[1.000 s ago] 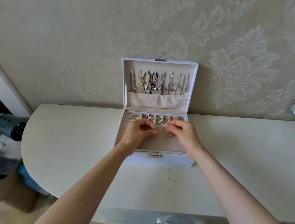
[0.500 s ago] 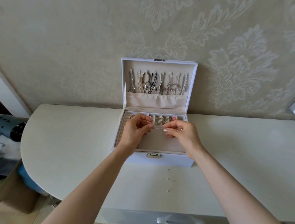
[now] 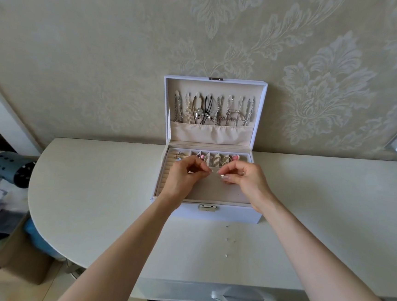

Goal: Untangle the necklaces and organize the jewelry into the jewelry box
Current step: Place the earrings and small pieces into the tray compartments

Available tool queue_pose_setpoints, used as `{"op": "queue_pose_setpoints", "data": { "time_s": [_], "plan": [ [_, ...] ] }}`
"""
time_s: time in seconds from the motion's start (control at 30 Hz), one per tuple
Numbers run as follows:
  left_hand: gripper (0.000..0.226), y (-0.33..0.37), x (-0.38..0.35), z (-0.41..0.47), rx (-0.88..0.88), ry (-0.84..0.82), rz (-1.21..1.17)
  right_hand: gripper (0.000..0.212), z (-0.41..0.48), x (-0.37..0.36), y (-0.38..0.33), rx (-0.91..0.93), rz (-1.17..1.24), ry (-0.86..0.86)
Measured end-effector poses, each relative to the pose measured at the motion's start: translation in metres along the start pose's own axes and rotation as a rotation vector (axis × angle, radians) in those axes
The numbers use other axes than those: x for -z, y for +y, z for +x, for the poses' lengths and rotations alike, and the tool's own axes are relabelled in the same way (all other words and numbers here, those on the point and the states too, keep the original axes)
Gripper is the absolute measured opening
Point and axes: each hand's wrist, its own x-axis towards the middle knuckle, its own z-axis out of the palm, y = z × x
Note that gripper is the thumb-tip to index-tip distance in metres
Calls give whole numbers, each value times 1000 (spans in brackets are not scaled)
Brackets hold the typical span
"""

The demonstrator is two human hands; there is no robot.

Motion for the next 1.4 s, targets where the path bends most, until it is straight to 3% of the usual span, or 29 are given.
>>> {"op": "queue_pose_setpoints", "data": {
  "time_s": [0.87, 1.03, 1.27, 1.4],
  "plan": [
    [17, 4, -1, -2, 36, 8, 34, 32, -6, 3, -10, 72, 62, -56],
    [21, 3, -2, -1, 39, 116, 14, 37, -2, 1, -5, 52, 41, -12],
    [17, -3, -3, 2, 36, 287, 72, 29, 4, -2, -1, 7, 48, 102],
    [18, -3, -5, 3, 13, 289, 102, 36, 2, 0, 0, 43, 73, 94]
  ]
}}
